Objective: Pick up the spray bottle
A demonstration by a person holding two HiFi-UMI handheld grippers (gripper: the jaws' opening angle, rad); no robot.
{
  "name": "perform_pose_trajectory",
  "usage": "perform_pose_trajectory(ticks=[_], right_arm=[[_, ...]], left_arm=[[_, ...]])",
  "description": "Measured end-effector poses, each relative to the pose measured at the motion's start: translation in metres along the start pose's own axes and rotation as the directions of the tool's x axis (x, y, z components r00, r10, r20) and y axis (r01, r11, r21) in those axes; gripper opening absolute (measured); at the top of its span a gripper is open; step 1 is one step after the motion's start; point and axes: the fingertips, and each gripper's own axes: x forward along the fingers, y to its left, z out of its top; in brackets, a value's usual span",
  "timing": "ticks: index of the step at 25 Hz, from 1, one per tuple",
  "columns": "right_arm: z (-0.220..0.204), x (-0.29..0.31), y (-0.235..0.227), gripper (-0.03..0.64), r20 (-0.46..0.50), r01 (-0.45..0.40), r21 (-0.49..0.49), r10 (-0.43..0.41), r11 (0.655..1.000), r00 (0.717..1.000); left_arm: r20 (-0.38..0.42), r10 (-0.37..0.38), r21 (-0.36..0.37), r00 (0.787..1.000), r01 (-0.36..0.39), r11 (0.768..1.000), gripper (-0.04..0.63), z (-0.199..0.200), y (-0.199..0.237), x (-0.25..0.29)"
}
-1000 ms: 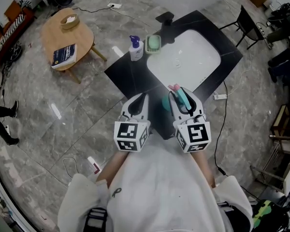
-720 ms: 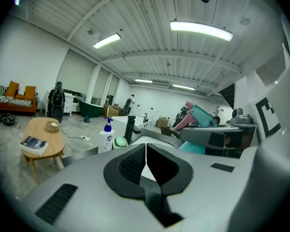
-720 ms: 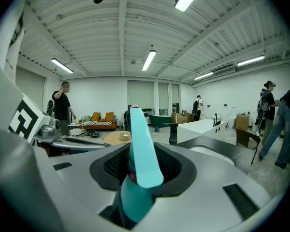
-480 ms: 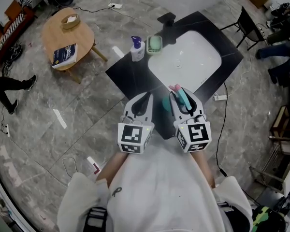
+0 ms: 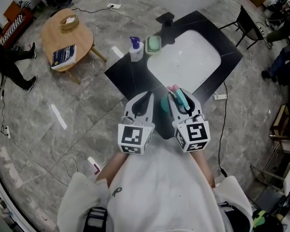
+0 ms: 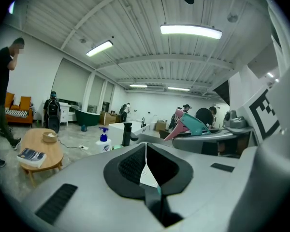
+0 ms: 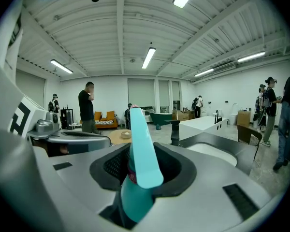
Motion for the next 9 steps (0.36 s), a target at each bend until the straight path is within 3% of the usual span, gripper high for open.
perform_pose_trajectory(ticks=[9], right_arm=[[-0.0034, 0.0034, 0.0010, 0.144, -0.012, -0.011, 0.016, 0.011, 1.000, 1.000]], left_arm=[[0.007, 0.005, -0.006, 1.000, -0.005, 1.000, 0.029, 0.0013, 0.0022, -0.0003]])
